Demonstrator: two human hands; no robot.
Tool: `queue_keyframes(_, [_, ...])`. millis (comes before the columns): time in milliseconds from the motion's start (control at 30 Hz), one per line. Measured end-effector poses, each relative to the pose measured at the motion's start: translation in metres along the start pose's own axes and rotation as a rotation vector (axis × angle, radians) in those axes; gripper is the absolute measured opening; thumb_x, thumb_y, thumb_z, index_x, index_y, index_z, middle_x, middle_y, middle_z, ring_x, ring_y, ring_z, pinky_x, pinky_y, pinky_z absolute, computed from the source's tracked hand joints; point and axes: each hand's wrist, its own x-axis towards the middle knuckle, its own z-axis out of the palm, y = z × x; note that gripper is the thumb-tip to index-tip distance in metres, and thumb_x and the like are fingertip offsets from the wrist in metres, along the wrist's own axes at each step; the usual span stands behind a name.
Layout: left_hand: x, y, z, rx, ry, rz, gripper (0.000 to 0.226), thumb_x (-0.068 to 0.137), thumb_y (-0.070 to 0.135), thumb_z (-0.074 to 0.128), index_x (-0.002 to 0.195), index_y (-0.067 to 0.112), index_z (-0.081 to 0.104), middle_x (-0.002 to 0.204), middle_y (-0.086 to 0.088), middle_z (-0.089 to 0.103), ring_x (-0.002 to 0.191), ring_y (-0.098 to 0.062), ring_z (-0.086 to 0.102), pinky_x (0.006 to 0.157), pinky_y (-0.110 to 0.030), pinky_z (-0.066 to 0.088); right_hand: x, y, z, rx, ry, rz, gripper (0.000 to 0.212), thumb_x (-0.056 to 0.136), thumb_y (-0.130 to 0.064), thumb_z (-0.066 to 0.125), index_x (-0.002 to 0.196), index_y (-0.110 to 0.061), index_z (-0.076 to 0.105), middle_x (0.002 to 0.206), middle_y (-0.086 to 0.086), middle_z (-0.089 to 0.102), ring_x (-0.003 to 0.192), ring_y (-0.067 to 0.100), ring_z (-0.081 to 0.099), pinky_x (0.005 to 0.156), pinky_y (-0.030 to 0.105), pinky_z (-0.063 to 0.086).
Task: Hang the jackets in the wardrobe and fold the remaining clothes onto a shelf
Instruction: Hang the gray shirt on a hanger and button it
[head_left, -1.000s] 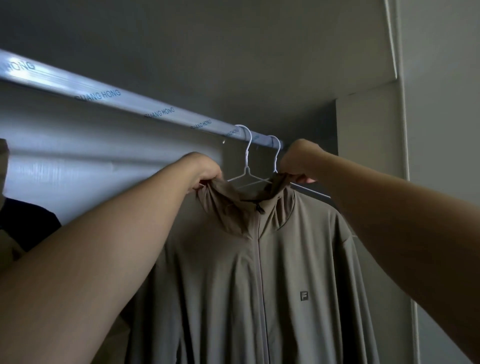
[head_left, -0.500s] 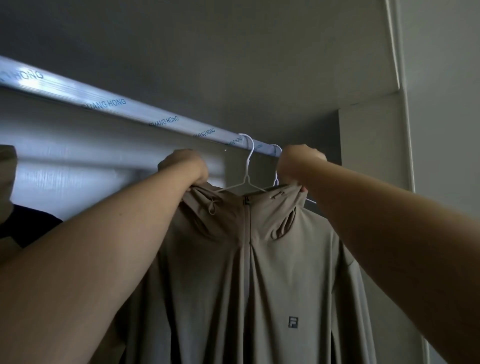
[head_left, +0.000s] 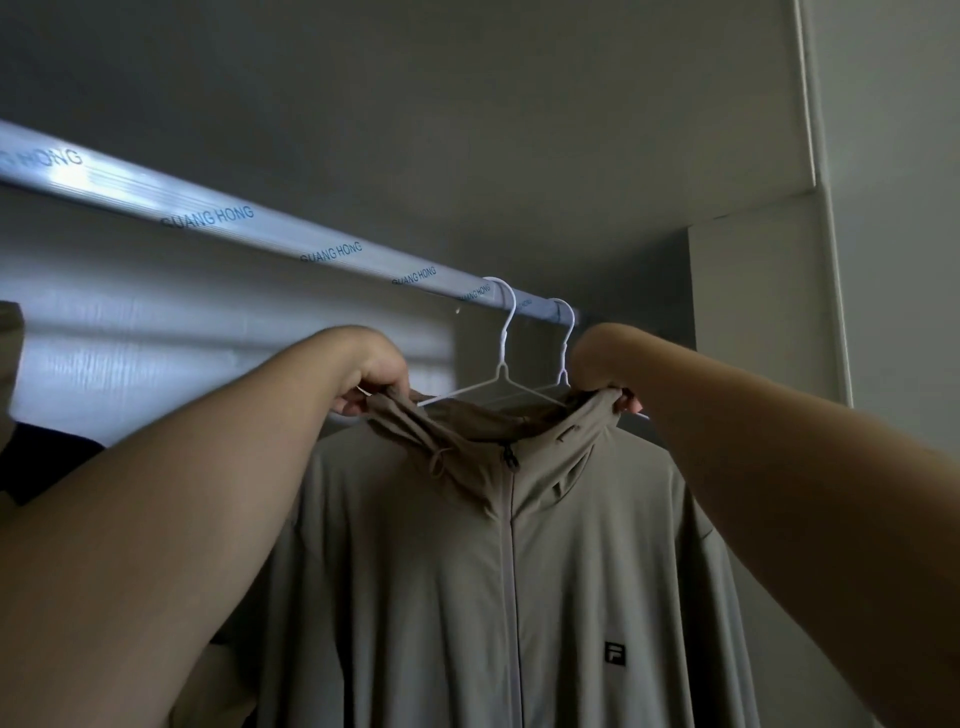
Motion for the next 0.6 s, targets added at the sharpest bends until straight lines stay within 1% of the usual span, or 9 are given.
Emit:
queue_keyframes(67, [0.003, 0.000, 0.002, -0.014, 0.098, 0.031, 0.024, 0.090, 0.002, 0.055, 0.068, 0.010, 0.053, 0.059, -0.004, 0.051, 0.053, -0.014, 0.044, 0.044, -0.017, 0.033, 0.006, 0.005, 0.003, 0.006, 0.036, 0.020, 0.025, 0.100, -0.023, 0.052, 0.089, -0.001, 0.056, 0.086, 0.005, 0.056, 0.076, 0.021, 0.060, 0.080, 0.033, 0.053])
queue_keyframes(100, [0.006, -0.001, 0.001, 0.005, 0.157, 0.051, 0.023, 0.091, 0.001, 0.052, 0.069, 0.008, 0.054, 0.063, -0.008, 0.052, 0.055, -0.018, 0.045, 0.047, -0.019, 0.035, 0.007, 0.009, 0.001, 0.040, 0.082, 0.066, 0.021, 0.097, -0.023, 0.055, 0.093, -0.003, 0.059, 0.088, 0.006, 0.061, 0.079, 0.023, 0.064, 0.082, 0.036, 0.056])
queue_keyframes(167, [0.007, -0.005, -0.002, 0.104, 0.319, 0.091, 0.026, 0.088, 0.003, 0.053, 0.063, 0.004, 0.060, 0.057, -0.010, 0.058, 0.056, -0.024, 0.053, 0.054, -0.023, 0.039, 0.008, 0.018, -0.001, 0.113, 0.128, 0.159, 0.013, 0.092, -0.019, 0.058, 0.088, -0.006, 0.058, 0.085, 0.010, 0.064, 0.080, 0.027, 0.067, 0.084, 0.041, 0.058])
queue_keyframes(233, [0.010, -0.012, -0.006, 0.194, 0.466, 0.114, 0.023, 0.081, 0.008, 0.058, 0.061, 0.003, 0.065, 0.053, -0.011, 0.062, 0.053, -0.022, 0.060, 0.057, -0.025, 0.045, 0.011, 0.026, -0.006, 0.197, 0.042, 0.177, 0.014, 0.092, -0.014, 0.060, 0.087, -0.002, 0.055, 0.087, 0.013, 0.062, 0.089, 0.030, 0.067, 0.092, 0.044, 0.057])
queue_keyframes(300, [0.014, -0.018, -0.005, 0.282, 0.512, 0.101, 0.013, 0.078, 0.010, 0.059, 0.069, 0.002, 0.065, 0.065, -0.015, 0.062, 0.060, -0.025, 0.063, 0.062, -0.029, 0.048, 0.016, 0.032, -0.005, 0.274, -0.014, 0.132, 0.013, 0.096, -0.010, 0.056, 0.085, -0.004, 0.053, 0.084, 0.012, 0.058, 0.080, 0.027, 0.062, 0.082, 0.039, 0.057])
queue_keyframes(400, [0.020, -0.021, 0.004, 0.306, 0.462, 0.085, 0.010, 0.079, 0.009, 0.060, 0.072, 0.003, 0.058, 0.074, -0.016, 0.056, 0.074, -0.030, 0.062, 0.068, -0.030, 0.050, 0.018, 0.039, 0.000, 0.291, -0.227, 0.175, 0.027, 0.105, -0.014, 0.043, 0.082, -0.003, 0.052, 0.068, 0.010, 0.050, 0.057, 0.016, 0.043, 0.053, 0.023, 0.040])
queue_keyframes(467, [0.026, -0.020, 0.009, 0.200, 0.369, 0.118, 0.015, 0.081, 0.009, 0.062, 0.068, 0.005, 0.056, 0.068, -0.012, 0.056, 0.063, -0.027, 0.058, 0.057, -0.026, 0.047, 0.018, 0.041, 0.005, 0.279, -0.344, 0.193, 0.034, 0.106, -0.020, 0.045, 0.074, -0.009, 0.050, 0.060, 0.004, 0.046, 0.051, 0.010, 0.037, 0.040, 0.018, 0.030])
queue_keyframes(533, [0.030, -0.019, 0.009, 0.046, 0.194, 0.109, 0.020, 0.080, 0.008, 0.062, 0.063, 0.012, 0.052, 0.053, -0.004, 0.050, 0.048, -0.020, 0.045, 0.046, -0.019, 0.031, 0.018, 0.041, 0.008, 0.340, -0.395, 0.188, 0.038, 0.104, -0.028, 0.052, 0.069, -0.013, 0.049, 0.059, 0.001, 0.044, 0.050, 0.008, 0.036, 0.039, 0.017, 0.026])
queue_keyframes(600, [0.031, -0.017, 0.008, -0.047, 0.076, 0.076, 0.024, 0.079, 0.010, 0.060, 0.060, 0.017, 0.048, 0.048, 0.001, 0.046, 0.046, -0.015, 0.039, 0.048, -0.018, 0.024, 0.018, 0.041, 0.009, 0.377, -0.349, 0.180, 0.035, 0.101, -0.030, 0.059, 0.072, -0.012, 0.052, 0.058, 0.001, 0.045, 0.046, 0.009, 0.038, 0.041, 0.018, 0.027])
